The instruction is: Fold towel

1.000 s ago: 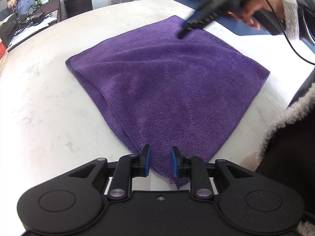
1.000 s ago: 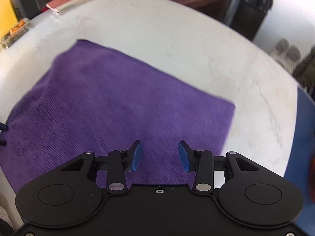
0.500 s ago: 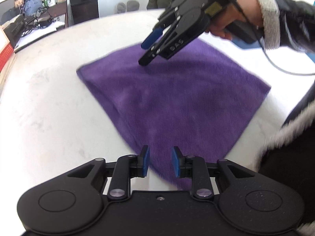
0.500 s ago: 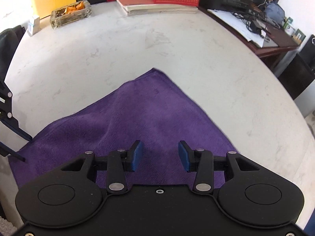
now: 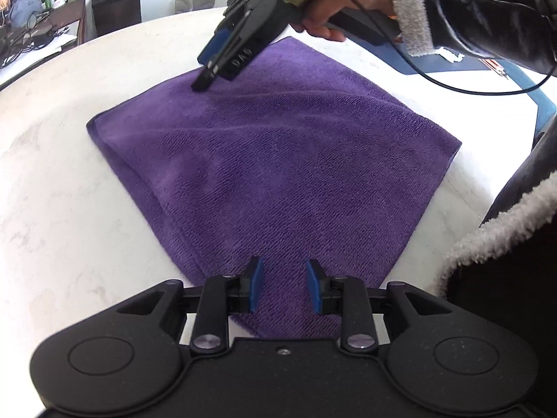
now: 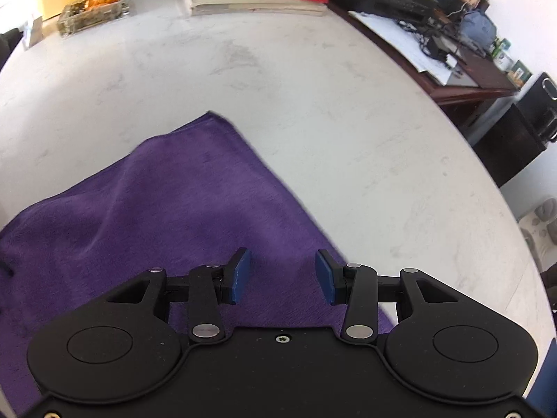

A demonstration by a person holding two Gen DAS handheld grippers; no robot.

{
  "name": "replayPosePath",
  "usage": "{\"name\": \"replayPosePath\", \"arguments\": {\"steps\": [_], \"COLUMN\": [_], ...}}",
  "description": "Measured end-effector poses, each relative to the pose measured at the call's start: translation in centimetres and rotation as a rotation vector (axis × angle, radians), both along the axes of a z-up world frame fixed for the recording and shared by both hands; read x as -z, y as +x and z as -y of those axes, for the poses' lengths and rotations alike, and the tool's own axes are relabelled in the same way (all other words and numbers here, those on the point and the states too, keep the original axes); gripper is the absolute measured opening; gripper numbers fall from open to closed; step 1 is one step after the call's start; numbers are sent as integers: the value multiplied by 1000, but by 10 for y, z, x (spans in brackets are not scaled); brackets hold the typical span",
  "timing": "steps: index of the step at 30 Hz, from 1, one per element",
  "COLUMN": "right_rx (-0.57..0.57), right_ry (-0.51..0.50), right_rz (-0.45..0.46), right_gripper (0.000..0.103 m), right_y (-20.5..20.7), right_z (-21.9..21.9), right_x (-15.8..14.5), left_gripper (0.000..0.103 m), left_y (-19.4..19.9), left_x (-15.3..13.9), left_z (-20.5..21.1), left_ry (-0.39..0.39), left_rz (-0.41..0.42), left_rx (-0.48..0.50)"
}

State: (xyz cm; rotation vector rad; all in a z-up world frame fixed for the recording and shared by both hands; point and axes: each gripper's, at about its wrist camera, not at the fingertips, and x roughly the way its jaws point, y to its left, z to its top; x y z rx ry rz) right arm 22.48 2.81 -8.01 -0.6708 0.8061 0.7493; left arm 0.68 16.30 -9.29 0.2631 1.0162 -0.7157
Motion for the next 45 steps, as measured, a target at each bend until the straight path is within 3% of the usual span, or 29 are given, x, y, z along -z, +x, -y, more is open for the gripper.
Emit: {"name": "replayPosePath", "arguments": {"steps": [6,8,10,12,16,18,21,25,31,38,45], "right_rx": [59,43,-41,-169,-352,-369,-323,-154,-67,83,-32], "right_ry": [15,106,191,190,107,41,83,195,320,369,409], "right_rz": [57,26,-35,-53,-59,-40,-59,-139,-214,-366,-352], "right_gripper": [40,40,40,40,40,40,40,41,41,43,44], "right_y": [11,4,-13,-36,-73,-78,-69,-42,-43,-26,-47], "right_z": [3,7,7,-2,-25,-37,-46,-52,-36,-37,-67], "right_x": [-2,-14,-25,-28,-16,-1,4,4,-21,4,-3], "left_gripper": [26,27,27,27,28,30,32,32,32,33,33], "left_y": [-5,-6,-7,-8,-12,-15,-19,-23,-27,-26,-26], "left_x": [0,1,1,0,-1,-1,-1,1,1,-1,-4], "left_z": [-5,-5,-7,-8,-10,-11,-11,-12,-17,-16,-18], "left_ry": [14,14,9,6,10,9,4,-5,-25,-25,-17], "left_rz": [-12,-14,-17,-17,-16,-19,-20,-16,-6,-4,0], "left_rx": [-5,-10,-20,-25,-24,-24,-26,-44,-78,-75,-104]}}
